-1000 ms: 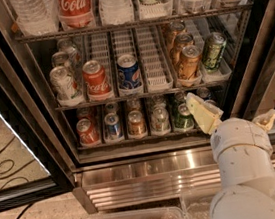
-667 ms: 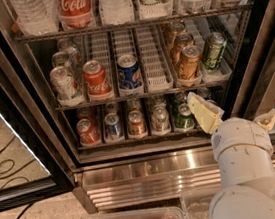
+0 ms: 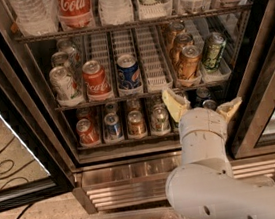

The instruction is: Pick orange can from middle shelf of fridge

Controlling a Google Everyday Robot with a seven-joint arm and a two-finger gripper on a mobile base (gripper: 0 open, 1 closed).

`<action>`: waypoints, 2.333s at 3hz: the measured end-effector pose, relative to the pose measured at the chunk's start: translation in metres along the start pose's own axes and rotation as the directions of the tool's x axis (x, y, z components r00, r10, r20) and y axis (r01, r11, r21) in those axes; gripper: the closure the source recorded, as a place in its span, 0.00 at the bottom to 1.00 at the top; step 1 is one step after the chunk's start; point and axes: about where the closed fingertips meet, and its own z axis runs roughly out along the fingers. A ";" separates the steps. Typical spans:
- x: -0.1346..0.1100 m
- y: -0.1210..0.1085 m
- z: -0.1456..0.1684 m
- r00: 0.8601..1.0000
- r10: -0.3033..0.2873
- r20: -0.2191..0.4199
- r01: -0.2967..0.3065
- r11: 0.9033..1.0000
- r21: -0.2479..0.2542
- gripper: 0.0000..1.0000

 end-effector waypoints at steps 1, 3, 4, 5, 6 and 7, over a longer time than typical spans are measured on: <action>-0.014 -0.012 0.001 0.998 -0.005 0.062 0.001 0.998 0.057 0.00; -0.020 -0.007 0.027 0.993 -0.098 0.058 0.097 0.995 0.033 0.00; -0.020 -0.008 0.027 0.987 -0.153 0.051 0.152 0.988 0.033 0.00; -0.021 -0.008 0.027 0.987 -0.153 0.052 0.151 0.988 0.033 0.00; -0.028 -0.003 0.034 0.986 -0.145 0.080 0.144 0.989 0.022 0.00; -0.027 0.014 0.052 0.988 -0.133 0.083 0.132 0.991 0.012 0.00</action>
Offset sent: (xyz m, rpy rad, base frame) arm -0.0017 -0.0119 0.0099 -0.0171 -0.0456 -0.0596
